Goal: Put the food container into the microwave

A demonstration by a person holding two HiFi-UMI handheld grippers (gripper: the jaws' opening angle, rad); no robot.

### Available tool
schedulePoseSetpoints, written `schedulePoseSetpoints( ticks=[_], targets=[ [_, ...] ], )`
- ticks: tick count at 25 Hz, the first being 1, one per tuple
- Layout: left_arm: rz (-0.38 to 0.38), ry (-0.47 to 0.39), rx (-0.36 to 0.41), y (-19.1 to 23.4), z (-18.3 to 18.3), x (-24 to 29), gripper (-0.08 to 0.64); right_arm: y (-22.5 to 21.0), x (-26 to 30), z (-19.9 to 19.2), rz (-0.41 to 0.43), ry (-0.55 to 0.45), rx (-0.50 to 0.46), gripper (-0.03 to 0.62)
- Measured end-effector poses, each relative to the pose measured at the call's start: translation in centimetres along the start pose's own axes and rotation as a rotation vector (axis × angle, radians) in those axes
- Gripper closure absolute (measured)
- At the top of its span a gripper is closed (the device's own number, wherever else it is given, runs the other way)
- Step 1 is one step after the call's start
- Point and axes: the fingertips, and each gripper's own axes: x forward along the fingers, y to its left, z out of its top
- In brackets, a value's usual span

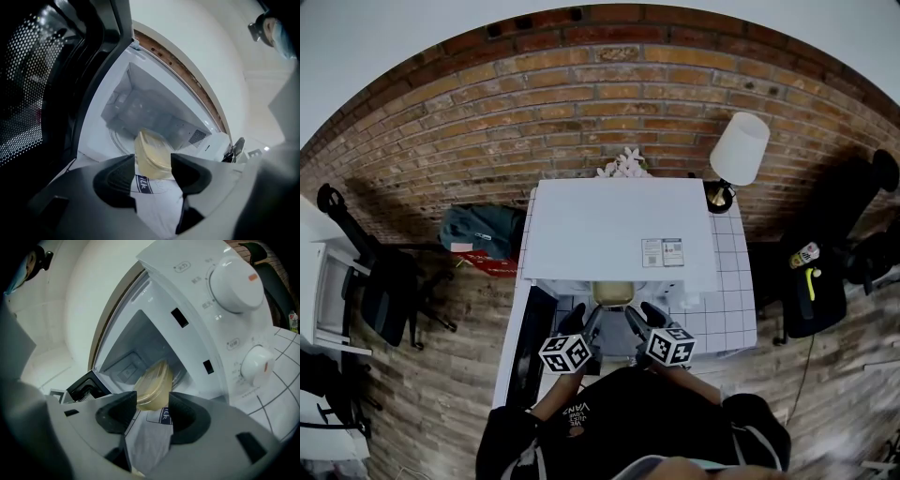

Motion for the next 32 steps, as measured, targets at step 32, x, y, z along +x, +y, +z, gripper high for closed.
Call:
schedulePoseSetpoints(
  ticks=[32],
  targets=[
    [-0.077, 0.082, 0.031, -1.4, -1.0, 2.7, 0.548, 0.0, 2.3, 0.0, 0.024, 0.059, -0.056, 0.583]
  ],
)
